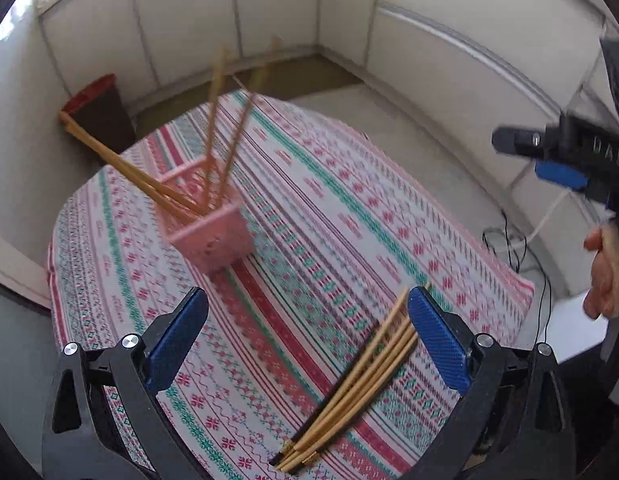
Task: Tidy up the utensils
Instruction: 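Move the left gripper back down to the chopstick pile, then close the left gripper on a third chopstick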
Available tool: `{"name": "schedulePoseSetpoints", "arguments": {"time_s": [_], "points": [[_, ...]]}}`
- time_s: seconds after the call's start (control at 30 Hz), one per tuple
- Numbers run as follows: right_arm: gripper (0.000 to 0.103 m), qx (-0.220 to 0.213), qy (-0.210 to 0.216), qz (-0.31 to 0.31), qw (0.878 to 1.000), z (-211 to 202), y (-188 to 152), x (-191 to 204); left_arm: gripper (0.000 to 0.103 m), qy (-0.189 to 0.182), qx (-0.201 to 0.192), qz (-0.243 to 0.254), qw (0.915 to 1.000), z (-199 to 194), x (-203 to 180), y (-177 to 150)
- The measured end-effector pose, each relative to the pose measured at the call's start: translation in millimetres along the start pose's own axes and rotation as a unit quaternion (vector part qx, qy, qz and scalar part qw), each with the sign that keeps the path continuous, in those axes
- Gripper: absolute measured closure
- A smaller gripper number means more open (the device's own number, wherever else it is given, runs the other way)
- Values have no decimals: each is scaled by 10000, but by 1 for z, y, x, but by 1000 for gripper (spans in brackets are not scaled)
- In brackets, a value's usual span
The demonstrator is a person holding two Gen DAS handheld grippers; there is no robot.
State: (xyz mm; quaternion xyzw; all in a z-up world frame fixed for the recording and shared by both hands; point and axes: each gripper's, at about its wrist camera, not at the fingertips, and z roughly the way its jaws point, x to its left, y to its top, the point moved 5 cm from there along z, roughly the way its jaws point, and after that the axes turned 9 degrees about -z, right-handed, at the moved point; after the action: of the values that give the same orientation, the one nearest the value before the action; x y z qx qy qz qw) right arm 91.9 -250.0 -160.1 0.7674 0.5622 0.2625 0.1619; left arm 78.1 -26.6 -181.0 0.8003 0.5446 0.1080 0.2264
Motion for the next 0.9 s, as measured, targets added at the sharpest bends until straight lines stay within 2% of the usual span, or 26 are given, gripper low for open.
{"name": "schedulePoseSetpoints", "arguments": {"time_s": [0.13,0.2,0.3,0.53,0.7,0.8,0.87,0.9], "points": [[7,373,130,418,9983,8,-17,-26,7,3,620,674,9958,43,-40,-18],[7,500,187,610,9967,10,-23,-37,7,-92,931,845,9920,63,-55,-23],[7,644,193,799,9945,14,-28,-49,7,-28,1259,1004,9870,85,-69,-30],[7,1112,558,1164,9854,28,-35,-55,7,-62,1779,755,9811,114,-71,-25],[7,1293,652,1485,9783,34,-40,-63,9,-170,1858,551,9809,122,-67,-19],[7,1415,656,1604,9747,40,-44,-67,25,-160,1850,591,9808,124,-66,-18],[7,1508,618,1619,9733,44,-47,-68,45,-100,1886,662,9798,128,-67,-19],[7,1543,605,1624,9727,46,-48,-68,49,-71,1920,708,9788,131,-68,-22]]}}
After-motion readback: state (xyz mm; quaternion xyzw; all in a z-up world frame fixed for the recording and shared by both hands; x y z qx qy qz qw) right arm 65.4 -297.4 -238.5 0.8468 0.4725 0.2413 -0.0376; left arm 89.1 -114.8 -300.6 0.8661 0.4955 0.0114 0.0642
